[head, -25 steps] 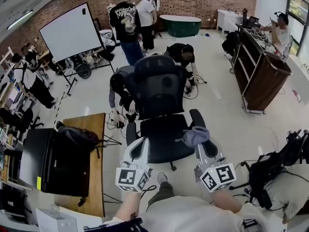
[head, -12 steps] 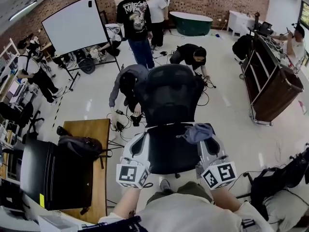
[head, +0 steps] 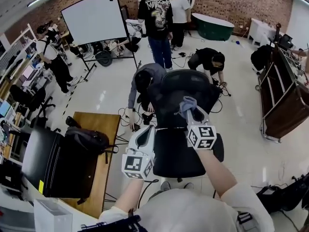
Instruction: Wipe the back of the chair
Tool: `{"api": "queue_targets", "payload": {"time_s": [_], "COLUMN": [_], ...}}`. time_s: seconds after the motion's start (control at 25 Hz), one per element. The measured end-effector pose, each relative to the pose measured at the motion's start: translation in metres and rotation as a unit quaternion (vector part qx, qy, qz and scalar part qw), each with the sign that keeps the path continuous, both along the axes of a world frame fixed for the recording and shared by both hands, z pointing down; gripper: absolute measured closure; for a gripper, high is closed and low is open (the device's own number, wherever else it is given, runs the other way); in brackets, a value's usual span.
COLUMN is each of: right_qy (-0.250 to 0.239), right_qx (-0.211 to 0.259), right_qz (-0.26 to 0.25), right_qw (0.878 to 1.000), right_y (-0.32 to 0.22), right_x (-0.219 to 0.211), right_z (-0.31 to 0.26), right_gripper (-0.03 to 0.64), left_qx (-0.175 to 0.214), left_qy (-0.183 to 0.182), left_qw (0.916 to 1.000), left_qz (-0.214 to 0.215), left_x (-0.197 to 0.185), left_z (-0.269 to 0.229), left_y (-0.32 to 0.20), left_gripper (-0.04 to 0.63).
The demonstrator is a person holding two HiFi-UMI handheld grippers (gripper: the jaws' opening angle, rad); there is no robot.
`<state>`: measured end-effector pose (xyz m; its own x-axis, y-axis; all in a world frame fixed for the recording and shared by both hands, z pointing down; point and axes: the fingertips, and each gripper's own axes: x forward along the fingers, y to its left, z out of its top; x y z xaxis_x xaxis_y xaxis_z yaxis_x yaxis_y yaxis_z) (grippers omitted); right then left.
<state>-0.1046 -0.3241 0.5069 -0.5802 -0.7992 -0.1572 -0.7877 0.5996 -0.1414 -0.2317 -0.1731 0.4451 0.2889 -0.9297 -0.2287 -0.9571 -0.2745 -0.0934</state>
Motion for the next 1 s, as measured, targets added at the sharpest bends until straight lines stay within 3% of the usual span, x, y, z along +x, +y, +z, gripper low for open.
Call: {"api": "queue_targets", "payload": {"time_s": [0.24,0.48,0.64,0.88,1.0], "right_qy": [0.076,0.094,0.078,0.098,0.097], "right_qx": [-0.082,-0.116,-0.102,-0.124,-0.122], "right_qz": [-0.002,0.008,0.04,0.134,0.151], "right_qw": [0.994,0.989,0.991,0.978,0.976], "right_y": [-0.18,-0.248,-0.263,-0.265,-0.259], "right_x": [-0.077,-0.096,-0.057,0.068,0.097], "right_z": [0.08,0.101,0.088,0.115,0.118], "right_gripper": [0.563,0.565,0.563,0.564,0.563], "left_qx": [-0.024,-0.041,-0.039,-0.011,-0.012], "left_qy": [-0.004,0.017,0.029,0.033,0.032], "left_qw": [0.9987,0.9954,0.9961,0.9992,0.9994], "left_qz": [-0.045,-0.085,-0.074,-0.022,0.011], "left_x": [0.004,-0.022,-0.027,-0.014,-0.007], "left_z": [0.01,0.025,0.03,0.02,0.02], "left_y": [-0.005,-0.001,-0.008,-0.02,-0.03], "left_gripper": [0.543,0.543,0.543,0.543,0.543]}}
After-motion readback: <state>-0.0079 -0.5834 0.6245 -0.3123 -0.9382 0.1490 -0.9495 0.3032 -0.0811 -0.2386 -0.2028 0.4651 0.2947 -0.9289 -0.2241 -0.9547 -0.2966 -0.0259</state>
